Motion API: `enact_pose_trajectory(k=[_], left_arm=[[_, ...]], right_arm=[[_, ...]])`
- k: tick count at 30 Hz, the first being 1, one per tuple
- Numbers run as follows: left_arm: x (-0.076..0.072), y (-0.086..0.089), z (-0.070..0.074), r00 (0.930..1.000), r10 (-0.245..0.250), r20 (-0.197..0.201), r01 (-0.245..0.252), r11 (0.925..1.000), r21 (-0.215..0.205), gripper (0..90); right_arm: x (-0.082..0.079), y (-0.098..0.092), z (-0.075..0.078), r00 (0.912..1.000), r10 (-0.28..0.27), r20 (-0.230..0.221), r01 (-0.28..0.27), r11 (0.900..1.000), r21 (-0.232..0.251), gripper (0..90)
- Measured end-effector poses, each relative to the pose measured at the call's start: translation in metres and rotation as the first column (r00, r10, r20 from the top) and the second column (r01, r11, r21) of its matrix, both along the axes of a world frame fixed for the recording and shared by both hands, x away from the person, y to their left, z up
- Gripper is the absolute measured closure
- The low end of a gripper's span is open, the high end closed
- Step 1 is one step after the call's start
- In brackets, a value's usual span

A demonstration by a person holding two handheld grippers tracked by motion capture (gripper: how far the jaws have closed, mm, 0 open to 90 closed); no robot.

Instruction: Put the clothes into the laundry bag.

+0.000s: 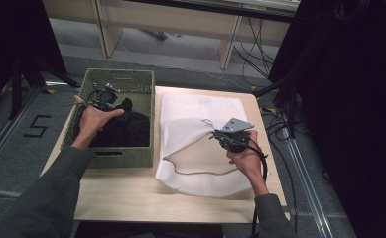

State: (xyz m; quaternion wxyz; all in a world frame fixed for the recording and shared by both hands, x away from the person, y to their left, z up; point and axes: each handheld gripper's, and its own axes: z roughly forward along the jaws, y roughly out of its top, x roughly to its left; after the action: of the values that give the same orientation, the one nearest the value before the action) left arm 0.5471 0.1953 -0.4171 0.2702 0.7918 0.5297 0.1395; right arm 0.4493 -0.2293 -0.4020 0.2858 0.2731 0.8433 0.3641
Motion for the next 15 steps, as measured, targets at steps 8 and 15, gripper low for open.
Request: enact_pose_trajectory(k=[8, 15], left_arm=[[0.003, 0.013, -0.015, 0.9958, 0.017, -0.09, -0.018, 0.9997, -0.017, 6.4], [0.004, 0.016, -0.029, 0.9773, -0.157, -0.142, 0.15, 0.9869, -0.059, 3.7]], right_arm=[[0.0, 0.0, 0.0, 1.0, 0.008, 0.0, -0.008, 1.0, -0.006, 87.3], [0.0, 0.0, -0.001, 1.0, -0.005, -0.001, 0.005, 1.0, 0.0, 87.3]])
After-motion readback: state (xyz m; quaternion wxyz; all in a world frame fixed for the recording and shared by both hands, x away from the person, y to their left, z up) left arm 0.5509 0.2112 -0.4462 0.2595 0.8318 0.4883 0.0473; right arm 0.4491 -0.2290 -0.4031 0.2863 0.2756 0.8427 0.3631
